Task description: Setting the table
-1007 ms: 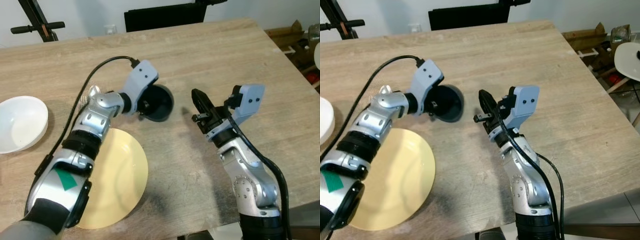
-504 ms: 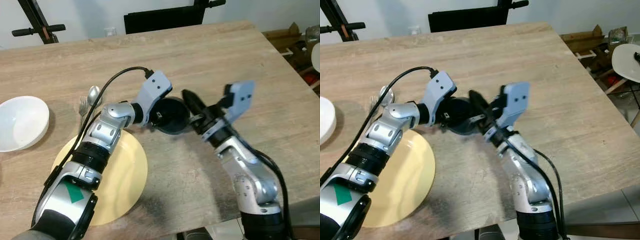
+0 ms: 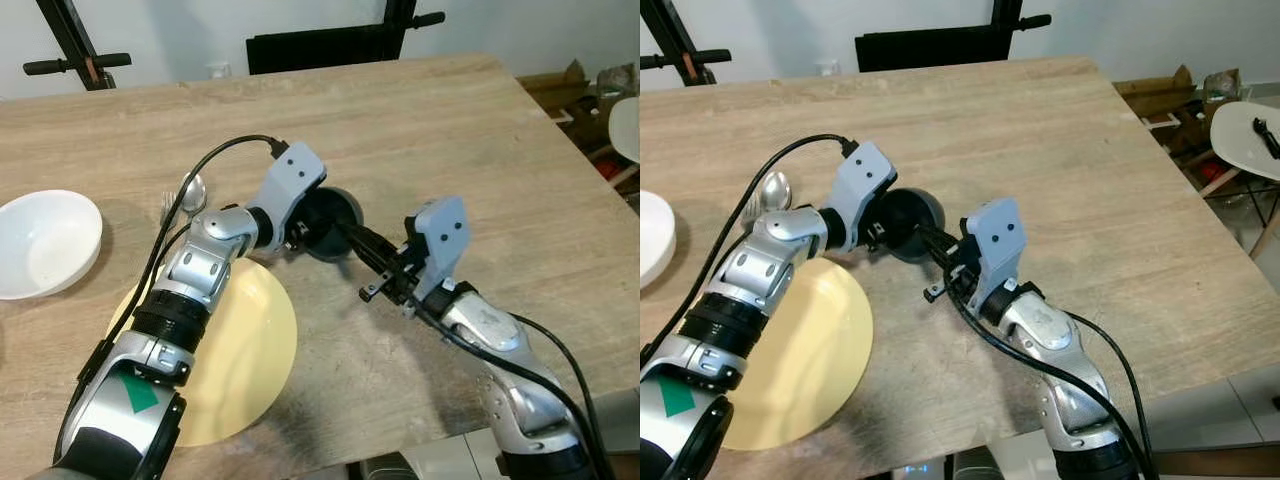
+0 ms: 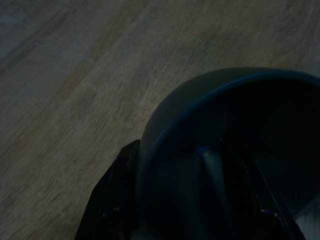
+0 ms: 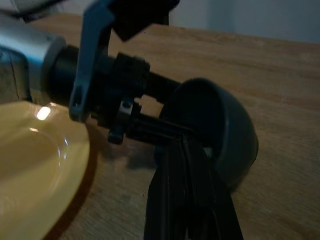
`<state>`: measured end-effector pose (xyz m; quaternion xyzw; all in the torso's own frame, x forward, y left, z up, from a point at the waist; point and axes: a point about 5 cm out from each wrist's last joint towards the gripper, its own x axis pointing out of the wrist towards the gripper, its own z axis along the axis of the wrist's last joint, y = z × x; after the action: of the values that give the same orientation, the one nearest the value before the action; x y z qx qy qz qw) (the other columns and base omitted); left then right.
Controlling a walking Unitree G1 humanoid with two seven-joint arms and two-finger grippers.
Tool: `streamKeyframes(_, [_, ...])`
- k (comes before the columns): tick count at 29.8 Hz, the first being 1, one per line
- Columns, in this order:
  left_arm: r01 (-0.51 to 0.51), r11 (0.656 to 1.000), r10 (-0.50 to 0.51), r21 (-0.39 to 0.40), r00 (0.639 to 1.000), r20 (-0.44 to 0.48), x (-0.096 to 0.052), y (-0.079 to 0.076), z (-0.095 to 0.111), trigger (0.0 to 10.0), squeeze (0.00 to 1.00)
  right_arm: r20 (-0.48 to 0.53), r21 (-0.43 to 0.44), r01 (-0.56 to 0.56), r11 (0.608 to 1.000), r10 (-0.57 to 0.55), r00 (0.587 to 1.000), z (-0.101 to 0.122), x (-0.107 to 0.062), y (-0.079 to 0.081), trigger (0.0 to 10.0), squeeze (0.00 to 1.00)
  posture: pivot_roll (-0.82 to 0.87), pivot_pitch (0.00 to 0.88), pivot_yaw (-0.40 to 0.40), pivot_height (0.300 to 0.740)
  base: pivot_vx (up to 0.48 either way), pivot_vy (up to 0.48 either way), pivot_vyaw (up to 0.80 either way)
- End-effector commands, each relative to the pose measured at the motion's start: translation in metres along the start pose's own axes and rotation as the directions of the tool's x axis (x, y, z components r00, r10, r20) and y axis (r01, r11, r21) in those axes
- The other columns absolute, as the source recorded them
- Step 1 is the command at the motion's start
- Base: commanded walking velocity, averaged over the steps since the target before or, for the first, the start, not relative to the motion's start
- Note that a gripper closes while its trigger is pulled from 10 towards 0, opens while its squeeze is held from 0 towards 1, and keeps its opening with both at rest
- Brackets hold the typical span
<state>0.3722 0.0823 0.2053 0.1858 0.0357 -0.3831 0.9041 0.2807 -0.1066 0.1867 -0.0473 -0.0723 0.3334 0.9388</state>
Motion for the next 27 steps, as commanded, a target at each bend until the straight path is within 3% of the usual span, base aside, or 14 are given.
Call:
streamKeyframes(1, [0.013, 1.0, -0.013, -0.019, 1.0, -0.014, -0.001, -0.004, -0.006, 10.0, 0.0, -0.018, -0.03, -0.002, 1.0, 0.002, 1.0, -0.007, 0.003, 0.002, 10.0, 0.0, -0.11, 0.104, 0.052, 0.74, 0.0, 0.0, 0.0])
streamKeyframes(3, [0.013, 1.0, -0.013, -0.019, 1.0, -0.013, 0.0, -0.004, -0.006, 10.0, 0.0, -0.026, -0.048, 0.002, 0.999, -0.003, 1.0, -0.01, 0.006, 0.003, 10.0, 0.0, -0.11, 0.103, 0.052, 0.74, 0.0, 0.0, 0.0])
streamKeyframes(6, [0.013, 1.0, -0.014, -0.021, 1.0, -0.007, -0.001, -0.005, -0.003, 10.0, 0.0, -0.031, -0.085, 0.101, 0.991, -0.104, 0.994, -0.021, 0.019, 0.0, 10.0, 0.0, -0.11, 0.103, 0.051, 0.74, 0.0, 0.0, 0.0])
streamKeyframes(11, [0.017, 1.0, -0.017, -0.021, 1.0, -0.004, -0.002, -0.006, -0.002, 10.0, 0.0, -0.033, -0.095, 0.138, 0.986, -0.141, 0.989, -0.027, 0.025, -0.002, 10.0, 0.0, -0.1, 0.103, 0.049, 0.74, 0.0, 0.0, 0.0])
streamKeyframes(15, [0.02, 1.0, -0.02, -0.023, 1.0, 0.0, -0.003, -0.007, -0.001, 10.0, 0.0, -0.028, -0.163, 0.218, 0.962, -0.225, 0.974, -0.033, 0.036, -0.008, 10.0, 0.0, -0.09, 0.11, 0.039, 0.74, 0.0, 0.0, 0.0])
streamKeyframes(21, [0.013, 1.0, -0.013, -0.027, 1.0, -0.004, -0.005, -0.007, -0.002, 10.0, 0.0, 0.027, -0.295, 0.217, 0.931, -0.219, 0.975, -0.027, 0.035, -0.008, 10.0, 0.0, -0.09, 0.114, 0.03, 0.74, 0.0, 0.0, 0.0])
streamKeyframes(27, [0.019, 0.999, -0.019, -0.034, 1.0, -0.002, -0.005, -0.01, -0.002, 10.0, 0.0, 0.0, -0.311, 0.229, 0.922, -0.241, 0.971, -0.042, 0.035, -0.011, 10.0, 0.0, -0.1, 0.116, 0.025, 0.74, 0.0, 0.0, 0.0])
